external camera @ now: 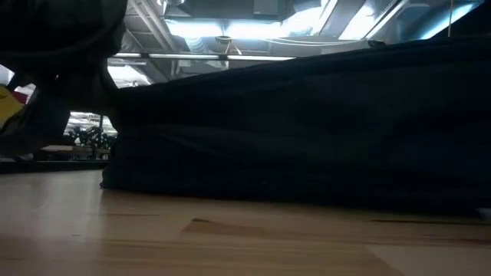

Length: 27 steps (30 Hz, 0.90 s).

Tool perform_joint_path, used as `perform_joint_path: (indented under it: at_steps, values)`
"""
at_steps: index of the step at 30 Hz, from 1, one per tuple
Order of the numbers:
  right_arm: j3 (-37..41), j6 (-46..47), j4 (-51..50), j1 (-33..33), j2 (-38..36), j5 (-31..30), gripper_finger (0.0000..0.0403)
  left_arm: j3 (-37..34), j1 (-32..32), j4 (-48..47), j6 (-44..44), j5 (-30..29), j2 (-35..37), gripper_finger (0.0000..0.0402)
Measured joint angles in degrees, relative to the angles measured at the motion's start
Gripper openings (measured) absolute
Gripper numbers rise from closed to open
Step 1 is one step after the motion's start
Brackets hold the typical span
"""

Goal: Unpack backpack
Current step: Close the black backpack

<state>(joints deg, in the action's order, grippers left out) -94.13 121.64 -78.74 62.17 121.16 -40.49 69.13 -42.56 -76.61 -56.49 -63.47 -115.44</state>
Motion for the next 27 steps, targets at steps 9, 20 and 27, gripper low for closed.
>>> perform_joint_path:
  at_steps: [9,20,27]
  values:
    - [0.0,0.0,0.3,0.1,0.0,0.3,0.0,2.8,-1.4,0.3,1.8,2.2,0.0,0.0038]
    - [0.0,0.0,1.0,0.1,0.0,0.3,0.0,9.9,-2.5,3.5,5.0,4.2,0.0,0.0197]
    - [0.0,0.0,1.3,0.1,0.0,0.1,0.0,15.3,-3.7,16.3,17.1,0.8,0.0,0.0274]
